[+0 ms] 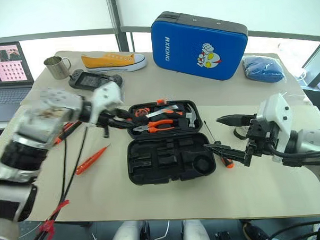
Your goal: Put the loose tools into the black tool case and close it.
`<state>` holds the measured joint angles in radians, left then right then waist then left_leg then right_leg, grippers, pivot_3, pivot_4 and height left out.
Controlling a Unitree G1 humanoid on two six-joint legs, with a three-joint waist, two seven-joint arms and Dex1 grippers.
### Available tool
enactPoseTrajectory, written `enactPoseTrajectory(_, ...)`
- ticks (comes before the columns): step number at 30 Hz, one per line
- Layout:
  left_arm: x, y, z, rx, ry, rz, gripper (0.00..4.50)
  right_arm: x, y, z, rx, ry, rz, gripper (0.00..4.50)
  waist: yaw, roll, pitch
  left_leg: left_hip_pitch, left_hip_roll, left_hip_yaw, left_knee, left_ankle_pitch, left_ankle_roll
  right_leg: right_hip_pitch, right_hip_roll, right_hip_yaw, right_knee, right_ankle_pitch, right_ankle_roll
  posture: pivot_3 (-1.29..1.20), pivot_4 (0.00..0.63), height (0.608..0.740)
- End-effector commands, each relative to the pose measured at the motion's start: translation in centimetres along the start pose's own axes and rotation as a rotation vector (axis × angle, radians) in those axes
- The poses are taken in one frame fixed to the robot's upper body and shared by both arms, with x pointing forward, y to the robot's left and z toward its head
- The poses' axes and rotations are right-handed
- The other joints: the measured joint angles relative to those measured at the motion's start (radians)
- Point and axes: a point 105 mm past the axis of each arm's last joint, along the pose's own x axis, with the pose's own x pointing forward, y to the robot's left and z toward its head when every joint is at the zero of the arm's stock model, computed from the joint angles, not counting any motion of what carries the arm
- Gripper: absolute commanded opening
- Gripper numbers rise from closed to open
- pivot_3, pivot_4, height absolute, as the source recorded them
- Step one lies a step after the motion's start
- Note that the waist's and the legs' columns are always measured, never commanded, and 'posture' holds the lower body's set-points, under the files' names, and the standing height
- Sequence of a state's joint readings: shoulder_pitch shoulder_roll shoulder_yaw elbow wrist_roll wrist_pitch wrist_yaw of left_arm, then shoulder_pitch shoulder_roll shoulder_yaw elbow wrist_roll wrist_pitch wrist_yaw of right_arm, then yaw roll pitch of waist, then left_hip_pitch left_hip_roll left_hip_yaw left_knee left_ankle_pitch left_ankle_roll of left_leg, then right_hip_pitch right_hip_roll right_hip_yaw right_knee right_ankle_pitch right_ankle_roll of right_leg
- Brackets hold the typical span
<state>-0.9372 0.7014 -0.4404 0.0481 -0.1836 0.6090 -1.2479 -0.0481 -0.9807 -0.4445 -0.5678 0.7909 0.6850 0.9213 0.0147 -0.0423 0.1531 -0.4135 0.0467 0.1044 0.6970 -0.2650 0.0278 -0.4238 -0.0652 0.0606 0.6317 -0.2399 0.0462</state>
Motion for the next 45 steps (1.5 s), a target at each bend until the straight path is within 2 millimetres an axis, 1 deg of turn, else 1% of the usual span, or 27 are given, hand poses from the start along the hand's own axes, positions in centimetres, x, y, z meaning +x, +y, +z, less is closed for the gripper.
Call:
enactPoseTrajectory(1, 1.2, -0.3, 0.5, 0.062, 0.055, -0.052, 0.84, -0.6, 0.3, 1.0, -0.046, -0.031, -0.046, 4.5, -0.006, 0.0, 0.0, 0.0, 0.0, -0.001, 0.0, 0.0, 0.0, 0.0, 0.0, 0.0, 0.0, 0.0, 0.0, 0.0, 0.15, 0.74)
enactPoseTrajectory(4, 2.4, -0.5, -0.3, 0.061, 0.124, -0.079, 0.84, -0.7, 0.5, 0.8, -0.037, -0.031, -0.065, 4.5, -0.007, 0.0, 0.0, 0.0, 0.0, -0.003, 0.0, 0.0, 0.0, -0.001, 0.002, 0.003, 0.001, 0.0, 0.0, 0.0, 0.15, 0.74)
enactPoseTrajectory(6, 3.0, -0.2, -0.6, 0.044, 0.153, -0.06, 0.84, -0.7, 0.7, 0.8, -0.035, -0.03, -0.074, 4.5, -0.006, 0.0, 0.0, 0.0, 0.0, -0.005, 0.001, 0.0, 0.0, 0.0, 0.003, 0.003, 0.001, 0.0, 0.0, 0.0, 0.15, 0.74)
enactPoseTrajectory(11, 3.3, -0.1, -1.3, 0.0, 0.205, -0.058, 0.84, -0.8, 0.7, 0.8, -0.032, -0.034, -0.09, 4.5, -0.003, 0.0, 0.0, -0.001, 0.0, -0.011, 0.002, 0.0, 0.0, 0.0, 0.003, 0.003, 0.0, 0.0, 0.0, 0.0, 0.15, 0.74)
enactPoseTrajectory(17, 4.5, -0.8, -1.5, -0.022, 0.218, -0.092, 0.84, -0.8, 0.5, 1.0, -0.034, -0.044, -0.113, 4.5, -0.002, 0.0, 0.0, -0.001, 0.0, -0.012, 0.003, 0.0, 0.0, 0.0, 0.003, 0.003, 0.001, 0.0, 0.0, 0.0, 0.15, 0.74)
enactPoseTrajectory(19, 4.9, -0.7, -1.7, -0.023, 0.232, -0.084, 0.84, -0.8, 0.4, 1.1, -0.037, -0.046, -0.116, 4.5, -0.002, 0.0, 0.0, -0.001, 0.0, -0.012, 0.003, 0.0, 0.0, 0.0, 0.003, 0.003, 0.001, 0.0, 0.0, 0.0, 0.15, 0.74)
enactPoseTrajectory(22, 5.1, -0.3, -2.0, -0.026, 0.249, -0.066, 0.84, -0.8, 0.5, 1.2, -0.039, -0.048, -0.117, 4.5, -0.002, 0.0, 0.0, -0.001, 0.0, -0.013, 0.003, 0.0, 0.0, 0.0, 0.003, 0.003, 0.001, 0.0, 0.0, 0.0, 0.15, 0.74)
enactPoseTrajectory(24, 5.0, -0.2, -1.8, -0.028, 0.24, -0.059, 1.85, -0.7, 0.5, 1.2, -0.039, -0.05, -0.117, 4.5, -0.002, 0.0, 0.0, -0.001, 0.0, -0.013, 0.004, 0.0, 0.0, 0.001, 0.003, 0.003, 0.001, 0.0, 0.0, 0.0, 0.15, 0.74)
enactPoseTrajectory(25, 4.9, -0.1, -1.7, -0.03, 0.234, -0.058, 2.04, -0.7, 0.5, 1.2, -0.039, -0.051, -0.117, 4.5, -0.001, 0.0, 0.0, -0.001, 0.0, -0.013, 0.004, 0.0, 0.0, 0.001, 0.003, 0.003, 0.002, 0.0, 0.0, 0.0, 0.15, 0.74)
enactPoseTrajectory(28, 4.2, -0.3, -1.0, -0.025, 0.213, -0.076, 3.14, -0.7, 0.6, 1.2, -0.034, -0.054, -0.114, 4.5, -0.002, 0.0, 0.0, -0.001, 0.0, -0.014, 0.005, 0.0, 0.0, 0.001, 0.003, 0.003, 0.003, 0.0, 0.0, 0.0, 0.15, 0.74)
enactPoseTrajectory(29, 3.8, -0.5, -0.7, -0.021, 0.203, -0.085, 3.43, -0.7, 0.6, 1.2, -0.032, -0.054, -0.113, 4.5, -0.002, 0.0, 0.0, -0.001, 0.0, -0.014, 0.005, 0.0, 0.0, 0.001, 0.003, 0.003, 0.004, 0.0, 0.0, 0.0, 0.15, 0.74)
enactPoseTrajectory(34, 2.8, -0.4, 0.9, 0.01, 0.155, -0.076, 3.43, -0.6, 0.8, 1.1, -0.024, -0.055, -0.102, 4.5, -0.003, 0.0, 0.0, -0.002, 0.0, -0.015, 0.006, 0.0, 0.0, 0.0, 0.003, 0.004, 0.006, 0.0, 0.001, 0.0, 0.15, 0.74)
enactPoseTrajectory(37, 3.0, 0.3, 1.3, 0.05, 0.142, -0.032, 2.68, -0.5, 0.8, 1.1, -0.024, -0.056, -0.099, 4.5, -0.001, 0.0, 0.0, -0.002, 0.0, -0.015, 0.007, 0.0, 0.0, 0.001, 0.003, 0.004, 0.006, 0.0, 0.001, 0.0, 0.15, 0.74)
enactPoseTrajectory(38, 3.1, 0.5, 1.3, 0.06, 0.142, -0.026, 2.34, -0.5, 0.7, 1.1, -0.025, -0.056, -0.098, 4.5, 0.0, 0.0, 0.0, -0.002, 0.0, -0.015, 0.007, 0.0, 0.0, 0.001, 0.003, 0.004, 0.006, 0.0, 0.001, 0.0, 0.15, 0.74)
enactPoseTrajectory(41, 4.0, 0.8, 0.4, 0.094, 0.165, -0.025, 1.09, -0.4, 0.6, 1.0, -0.029, -0.053, -0.096, 4.5, -0.002, 0.0, 0.0, -0.002, -0.001, -0.015, 0.007, 0.0, 0.0, 0.0, 0.004, 0.004, 0.006, 0.0, 0.001, 0.0, 0.15, 0.74)
enactPoseTrajectory(44, 4.8, 0.8, 0.0, 0.105, 0.164, -0.03, 0.05, -0.4, 0.6, 1.0, -0.034, -0.046, -0.093, 4.5, -0.002, 0.0, 0.0, -0.002, -0.001, -0.015, 0.007, 0.0, 0.0, 0.0, 0.004, 0.004, 0.007, 0.0, 0.001, 0.0, 0.15, 0.74)
enactPoseTrajectory(45, 5.0, 0.9, 0.0, 0.102, 0.162, -0.032, 0.05, -0.4, 0.6, 0.9, -0.035, -0.043, -0.093, 4.5, -0.002, 0.0, 0.0, -0.002, -0.001, -0.015, 0.007, 0.0, 0.0, 0.0, 0.004, 0.004, 0.007, 0.0, 0.001, 0.0, 0.15, 0.74)
